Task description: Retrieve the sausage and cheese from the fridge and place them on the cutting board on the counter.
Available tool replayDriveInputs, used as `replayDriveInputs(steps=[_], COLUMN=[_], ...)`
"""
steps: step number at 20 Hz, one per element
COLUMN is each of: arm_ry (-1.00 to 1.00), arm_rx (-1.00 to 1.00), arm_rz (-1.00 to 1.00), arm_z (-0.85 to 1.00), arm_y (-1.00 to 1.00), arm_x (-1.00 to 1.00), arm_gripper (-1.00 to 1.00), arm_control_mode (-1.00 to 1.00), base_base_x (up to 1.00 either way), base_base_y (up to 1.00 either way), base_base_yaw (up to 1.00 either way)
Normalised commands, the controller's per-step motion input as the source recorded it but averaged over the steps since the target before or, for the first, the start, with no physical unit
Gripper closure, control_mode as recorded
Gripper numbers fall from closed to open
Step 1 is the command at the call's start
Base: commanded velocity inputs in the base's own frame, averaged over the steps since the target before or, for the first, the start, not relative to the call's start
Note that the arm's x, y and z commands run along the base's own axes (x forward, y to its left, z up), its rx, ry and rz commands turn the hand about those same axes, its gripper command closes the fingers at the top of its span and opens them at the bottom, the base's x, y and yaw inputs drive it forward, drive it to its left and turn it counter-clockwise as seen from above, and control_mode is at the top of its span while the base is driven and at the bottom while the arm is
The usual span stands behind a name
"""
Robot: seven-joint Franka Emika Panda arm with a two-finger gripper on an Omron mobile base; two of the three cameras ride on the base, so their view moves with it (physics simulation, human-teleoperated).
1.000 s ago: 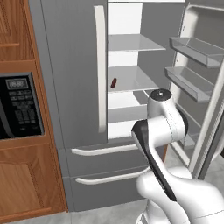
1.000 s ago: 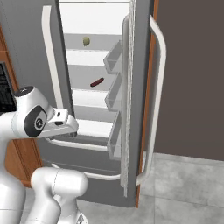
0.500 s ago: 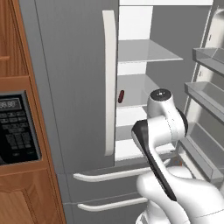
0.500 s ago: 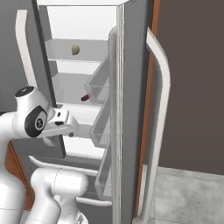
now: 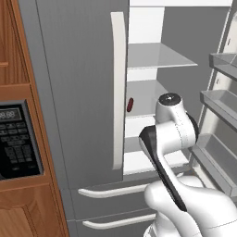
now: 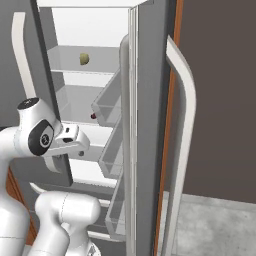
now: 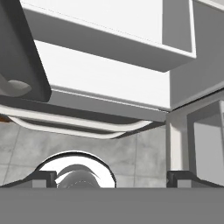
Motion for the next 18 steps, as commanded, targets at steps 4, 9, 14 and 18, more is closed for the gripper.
replayDriveInputs(steps=[4,9,14,18], arm_ry=[0.00,0.00,0.00,0.00], arm_rx=[0.00,0.00,0.00,0.00], arm_rz=[0.00,0.00,0.00,0.00], arm_z=[0.00,0.00,0.00,0.00], arm_y=[0.00,0.00,0.00,0.00], arm_x=[0.00,0.00,0.00,0.00], arm_gripper=[-1.00,-1.00,-1.00,-1.00], arm_control_mode=[1.00,1.00,-1.00,-1.00], base_base_x=[0.00,0.00,0.00,0.00], base_base_y=[0.00,0.00,0.00,0.00], base_base_yaw=[0.00,0.00,0.00,0.00])
